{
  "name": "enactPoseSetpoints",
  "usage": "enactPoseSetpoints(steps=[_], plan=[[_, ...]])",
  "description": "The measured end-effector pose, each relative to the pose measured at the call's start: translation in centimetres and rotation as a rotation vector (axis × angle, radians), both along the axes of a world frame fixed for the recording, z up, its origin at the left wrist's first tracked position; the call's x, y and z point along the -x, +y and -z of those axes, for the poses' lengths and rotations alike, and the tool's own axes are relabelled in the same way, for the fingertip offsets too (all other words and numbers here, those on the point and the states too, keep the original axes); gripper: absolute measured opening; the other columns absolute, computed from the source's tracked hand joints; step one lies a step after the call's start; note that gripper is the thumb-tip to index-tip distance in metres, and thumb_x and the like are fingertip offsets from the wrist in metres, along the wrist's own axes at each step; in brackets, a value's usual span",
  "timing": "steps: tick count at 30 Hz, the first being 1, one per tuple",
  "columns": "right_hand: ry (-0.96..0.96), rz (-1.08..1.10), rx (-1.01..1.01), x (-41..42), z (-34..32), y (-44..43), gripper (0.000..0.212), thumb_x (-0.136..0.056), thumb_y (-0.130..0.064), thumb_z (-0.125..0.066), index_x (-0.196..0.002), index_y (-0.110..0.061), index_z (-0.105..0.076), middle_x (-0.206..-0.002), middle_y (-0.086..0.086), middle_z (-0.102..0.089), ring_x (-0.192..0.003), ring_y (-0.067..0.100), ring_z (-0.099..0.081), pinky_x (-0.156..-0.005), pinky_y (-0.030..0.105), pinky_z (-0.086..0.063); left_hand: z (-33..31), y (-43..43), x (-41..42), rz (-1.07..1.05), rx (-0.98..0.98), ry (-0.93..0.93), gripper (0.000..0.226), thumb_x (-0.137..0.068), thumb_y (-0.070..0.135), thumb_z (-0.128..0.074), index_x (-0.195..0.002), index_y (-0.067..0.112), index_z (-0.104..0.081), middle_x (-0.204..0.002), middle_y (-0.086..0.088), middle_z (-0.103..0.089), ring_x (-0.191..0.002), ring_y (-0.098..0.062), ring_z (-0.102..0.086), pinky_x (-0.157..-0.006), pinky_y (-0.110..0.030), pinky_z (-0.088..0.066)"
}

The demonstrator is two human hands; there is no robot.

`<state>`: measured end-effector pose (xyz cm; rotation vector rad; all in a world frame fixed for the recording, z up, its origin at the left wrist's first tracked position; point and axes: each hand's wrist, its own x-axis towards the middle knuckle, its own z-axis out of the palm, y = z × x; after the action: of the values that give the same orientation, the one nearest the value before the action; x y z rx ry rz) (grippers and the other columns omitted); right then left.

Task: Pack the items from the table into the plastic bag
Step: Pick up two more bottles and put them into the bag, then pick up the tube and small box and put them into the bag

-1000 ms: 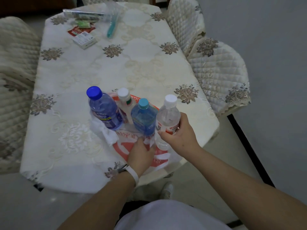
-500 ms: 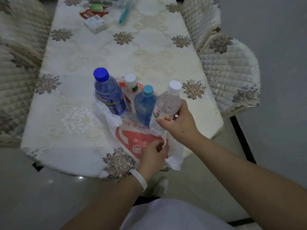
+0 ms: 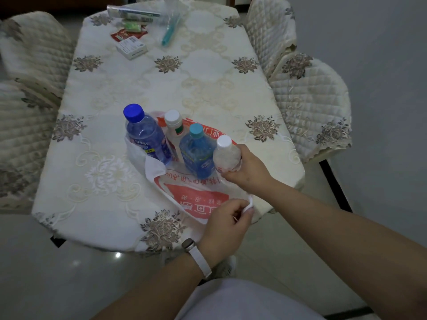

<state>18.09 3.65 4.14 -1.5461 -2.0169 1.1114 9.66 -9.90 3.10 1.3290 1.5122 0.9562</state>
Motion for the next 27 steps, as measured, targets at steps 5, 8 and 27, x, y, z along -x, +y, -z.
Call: enactPoseSetpoints(steps=[5, 8, 27], plan=[[0.033, 0.09, 0.021, -0.8, 0.1, 0.9, 0.059, -0.073, -0.032, -0.08, -0.123, -0.024, -0.049, -0.099, -0.008, -0.06, -0.087, 0.012, -0.057, -0.062, 0.013, -0.036, -1.2, 0.2, 0.1, -0.057, -0.002, -0.075, 0.016, -0.094, 0.017, -0.061, -0.085, 0.031, -0.063, -0.074, 0.007, -0.057, -0.066, -0.003, -0.054, -0.061, -0.018, -0.046], [0.042, 0.121, 0.017, -0.6, 0.3, 0.9, 0.059, -0.07, -0.036, -0.08, -0.119, -0.024, -0.051, -0.101, -0.007, -0.062, -0.089, 0.012, -0.06, -0.065, 0.019, -0.043, -1.4, 0.1, 0.0, -0.041, -0.005, -0.028, 0.026, -0.093, 0.017, -0.062, -0.088, 0.042, -0.059, -0.082, 0.005, -0.059, -0.074, -0.004, -0.056, -0.065, -0.015, -0.046], [-0.216, 0.078, -0.42, 1.2, -9.3, -7.3, 0.054, -0.09, -0.038, -0.062, -0.135, -0.013, -0.048, -0.136, 0.006, -0.05, -0.125, 0.023, -0.043, -0.102, 0.032, -0.034, -5.0, -2.9, 12.7, 0.08, -0.285, 0.555, 0.041, -0.092, 0.041, -0.055, -0.128, 0.022, -0.058, -0.127, 0.01, -0.056, -0.118, -0.004, -0.047, -0.102, -0.022, -0.036]])
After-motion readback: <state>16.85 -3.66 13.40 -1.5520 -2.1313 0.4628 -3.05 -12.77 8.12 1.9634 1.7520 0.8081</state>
